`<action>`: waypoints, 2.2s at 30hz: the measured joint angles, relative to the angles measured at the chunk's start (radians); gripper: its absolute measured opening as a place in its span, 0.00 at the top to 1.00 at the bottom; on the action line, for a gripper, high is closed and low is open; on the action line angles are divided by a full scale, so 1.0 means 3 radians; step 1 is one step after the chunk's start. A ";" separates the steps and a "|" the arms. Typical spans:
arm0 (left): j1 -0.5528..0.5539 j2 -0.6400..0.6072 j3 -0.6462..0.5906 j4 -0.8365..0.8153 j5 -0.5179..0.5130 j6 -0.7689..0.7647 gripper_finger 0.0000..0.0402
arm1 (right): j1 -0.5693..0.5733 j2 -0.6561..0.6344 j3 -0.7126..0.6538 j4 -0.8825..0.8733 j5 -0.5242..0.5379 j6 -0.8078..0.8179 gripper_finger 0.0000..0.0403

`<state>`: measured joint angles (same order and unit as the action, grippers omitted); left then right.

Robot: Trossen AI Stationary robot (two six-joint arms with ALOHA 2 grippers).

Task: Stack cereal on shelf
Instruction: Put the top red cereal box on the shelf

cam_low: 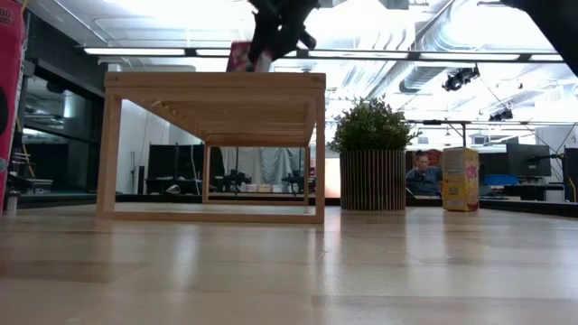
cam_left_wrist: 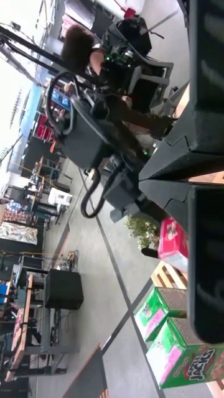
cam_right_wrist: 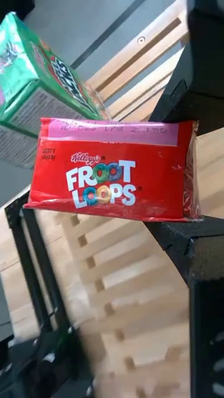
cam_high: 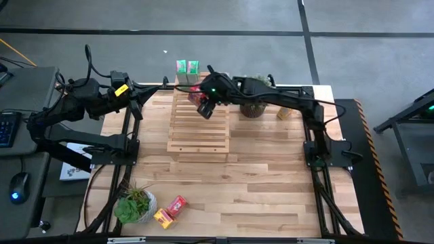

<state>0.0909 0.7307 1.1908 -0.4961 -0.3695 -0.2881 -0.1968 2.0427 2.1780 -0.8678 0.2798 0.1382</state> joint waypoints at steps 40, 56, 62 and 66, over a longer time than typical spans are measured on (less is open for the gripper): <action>0.0000 0.0001 0.0000 0.0000 -0.0001 -0.0078 1.00 | -0.0268 -0.0049 0.0000 0.0652 -0.0590 -0.0244 0.44; -0.0001 0.0044 0.0000 -0.0026 -0.0009 0.0068 1.00 | -0.0259 -0.1075 -0.1310 0.0181 -0.0612 -0.0416 0.44; 0.0000 0.0131 0.0000 -0.0066 -0.0119 0.0185 1.00 | -0.0259 -0.1395 -0.2561 0.1958 -0.0485 0.0385 0.58; 0.0001 0.0211 -0.0003 -0.0228 -0.0229 0.0183 1.00 | -0.0235 -0.1332 -0.2778 0.2203 -0.0343 0.0722 0.83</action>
<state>0.0913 0.7939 1.1900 -0.5645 -0.4380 -0.2333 -0.2673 1.6430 1.3447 -0.2070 0.1771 0.3549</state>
